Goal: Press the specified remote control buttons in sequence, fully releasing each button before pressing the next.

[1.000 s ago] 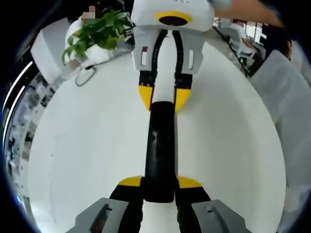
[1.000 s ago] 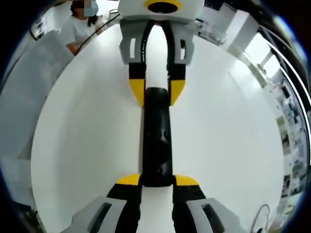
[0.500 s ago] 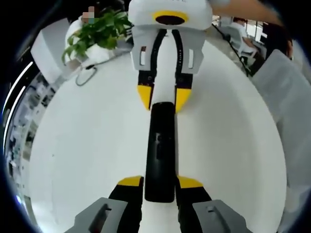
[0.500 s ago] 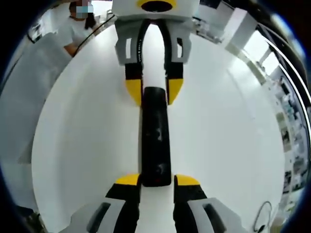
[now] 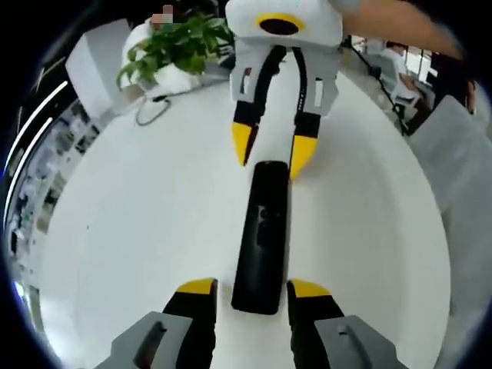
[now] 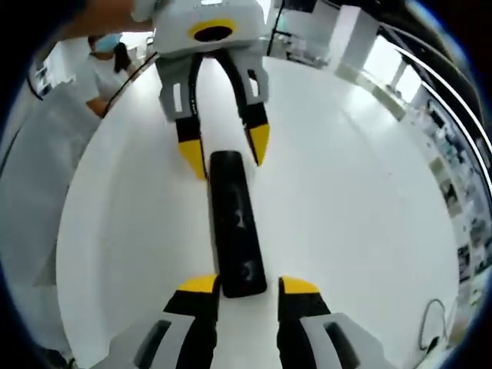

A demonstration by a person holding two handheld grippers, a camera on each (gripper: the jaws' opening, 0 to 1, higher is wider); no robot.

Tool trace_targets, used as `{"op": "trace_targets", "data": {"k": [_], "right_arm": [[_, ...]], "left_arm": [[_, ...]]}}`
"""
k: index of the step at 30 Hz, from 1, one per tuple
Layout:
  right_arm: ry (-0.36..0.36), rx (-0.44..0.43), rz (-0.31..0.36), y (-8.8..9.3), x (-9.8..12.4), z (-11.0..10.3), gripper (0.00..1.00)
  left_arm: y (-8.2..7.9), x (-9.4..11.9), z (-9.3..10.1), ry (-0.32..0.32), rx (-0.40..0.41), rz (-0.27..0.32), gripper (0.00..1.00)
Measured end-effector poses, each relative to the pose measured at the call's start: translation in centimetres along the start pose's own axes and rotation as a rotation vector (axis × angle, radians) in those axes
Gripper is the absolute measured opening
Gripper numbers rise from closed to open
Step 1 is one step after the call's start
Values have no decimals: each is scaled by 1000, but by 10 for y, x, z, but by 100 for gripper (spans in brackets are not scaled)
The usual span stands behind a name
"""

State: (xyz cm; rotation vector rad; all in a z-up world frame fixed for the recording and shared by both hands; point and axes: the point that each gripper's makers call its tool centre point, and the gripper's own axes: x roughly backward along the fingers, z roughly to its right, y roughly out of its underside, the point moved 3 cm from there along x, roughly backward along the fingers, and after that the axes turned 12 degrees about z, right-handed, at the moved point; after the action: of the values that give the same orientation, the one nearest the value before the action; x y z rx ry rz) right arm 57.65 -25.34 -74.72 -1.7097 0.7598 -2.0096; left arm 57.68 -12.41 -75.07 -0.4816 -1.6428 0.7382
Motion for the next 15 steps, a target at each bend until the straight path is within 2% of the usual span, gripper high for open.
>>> {"op": "trace_targets", "data": {"k": [6,10,15], "right_arm": [[9,-33,27,-1,1,-2,28],[30,-69,54,-1,3,0,31],[47,-115,102,-7,6,1,35]], "left_arm": [[1,4,-7,-29,53,48,38],[-8,11,-5,-66,100,104,39],[-8,15,-1,-71,149,138,43]]}}
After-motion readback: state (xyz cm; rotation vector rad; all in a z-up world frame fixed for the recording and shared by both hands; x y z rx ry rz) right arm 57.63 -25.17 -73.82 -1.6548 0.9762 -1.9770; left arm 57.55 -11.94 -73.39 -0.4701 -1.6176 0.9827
